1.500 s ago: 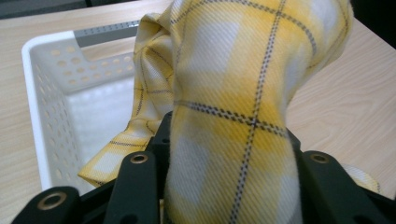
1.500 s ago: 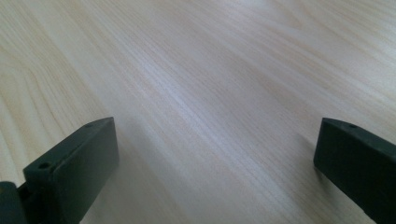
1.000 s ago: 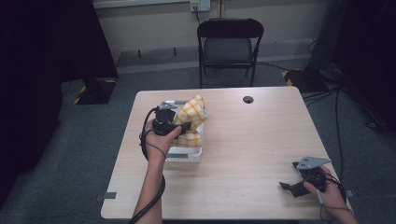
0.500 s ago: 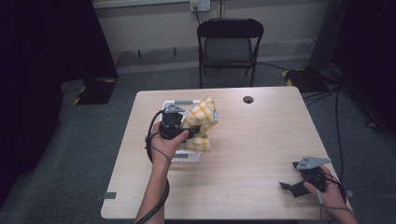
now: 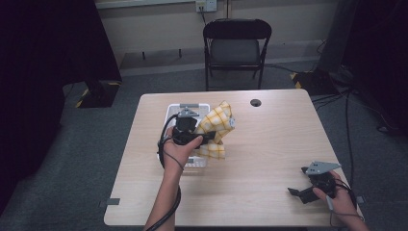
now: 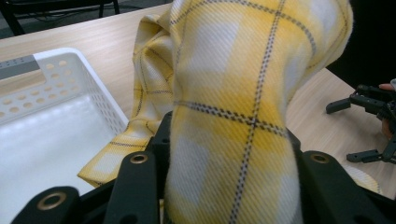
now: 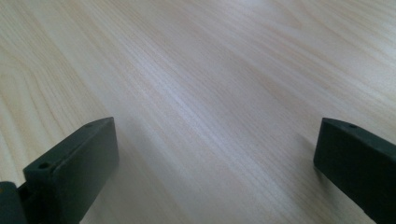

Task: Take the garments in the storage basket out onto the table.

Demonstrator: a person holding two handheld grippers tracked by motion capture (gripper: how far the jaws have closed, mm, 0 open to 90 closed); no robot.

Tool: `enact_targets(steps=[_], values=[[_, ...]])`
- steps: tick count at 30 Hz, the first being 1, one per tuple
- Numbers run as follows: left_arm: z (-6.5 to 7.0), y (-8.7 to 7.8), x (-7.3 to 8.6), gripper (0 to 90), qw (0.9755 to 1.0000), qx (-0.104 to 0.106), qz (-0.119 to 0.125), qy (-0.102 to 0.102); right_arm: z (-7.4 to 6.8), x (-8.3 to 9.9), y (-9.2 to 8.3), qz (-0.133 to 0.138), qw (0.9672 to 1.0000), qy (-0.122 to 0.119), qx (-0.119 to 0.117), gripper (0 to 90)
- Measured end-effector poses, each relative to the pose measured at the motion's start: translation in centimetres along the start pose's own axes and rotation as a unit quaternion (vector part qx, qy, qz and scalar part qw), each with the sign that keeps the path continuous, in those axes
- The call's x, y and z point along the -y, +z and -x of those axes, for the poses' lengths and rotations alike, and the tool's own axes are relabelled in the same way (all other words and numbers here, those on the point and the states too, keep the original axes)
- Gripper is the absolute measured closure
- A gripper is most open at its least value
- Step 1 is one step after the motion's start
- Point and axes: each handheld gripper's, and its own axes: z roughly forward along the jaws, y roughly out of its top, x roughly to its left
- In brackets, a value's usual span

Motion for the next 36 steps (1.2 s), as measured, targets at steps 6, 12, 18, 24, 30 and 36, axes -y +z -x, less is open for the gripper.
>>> enact_targets(steps=[6, 12, 18, 24, 30, 36], values=[[0.4, 0.4, -0.2, 57.2, 1.0000, 0.007, -0.001, 0.002, 0.0, 0.0, 0.0, 0.000, 1.0000, 0.000, 0.000, 0.0], [1.0, 1.1, -0.3, 57.2, 0.9999, 0.013, -0.004, 0.007, 0.0, 0.0, 0.0, 0.000, 1.0000, 0.000, 0.000, 0.0], [1.7, 1.6, -0.7, 57.2, 0.9997, 0.021, -0.006, 0.012, 0.0, 0.0, 0.0, 0.000, 1.0000, 0.000, 0.000, 0.0], [2.4, 2.1, -1.0, 57.1, 0.9994, 0.028, -0.011, 0.017, 0.0, 0.0, 0.0, 0.000, 1.0000, 0.000, 0.000, 0.0], [3.1, 2.7, -1.2, 57.1, 0.9990, 0.039, -0.014, 0.020, 0.0, 0.0, 0.0, 0.000, 1.0000, 0.000, 0.000, 0.0], [3.7, 3.3, -1.3, 57.0, 0.9985, 0.047, -0.016, 0.024, 0.0, 0.0, 0.0, 0.000, 1.0000, 0.000, 0.000, 0.0]])
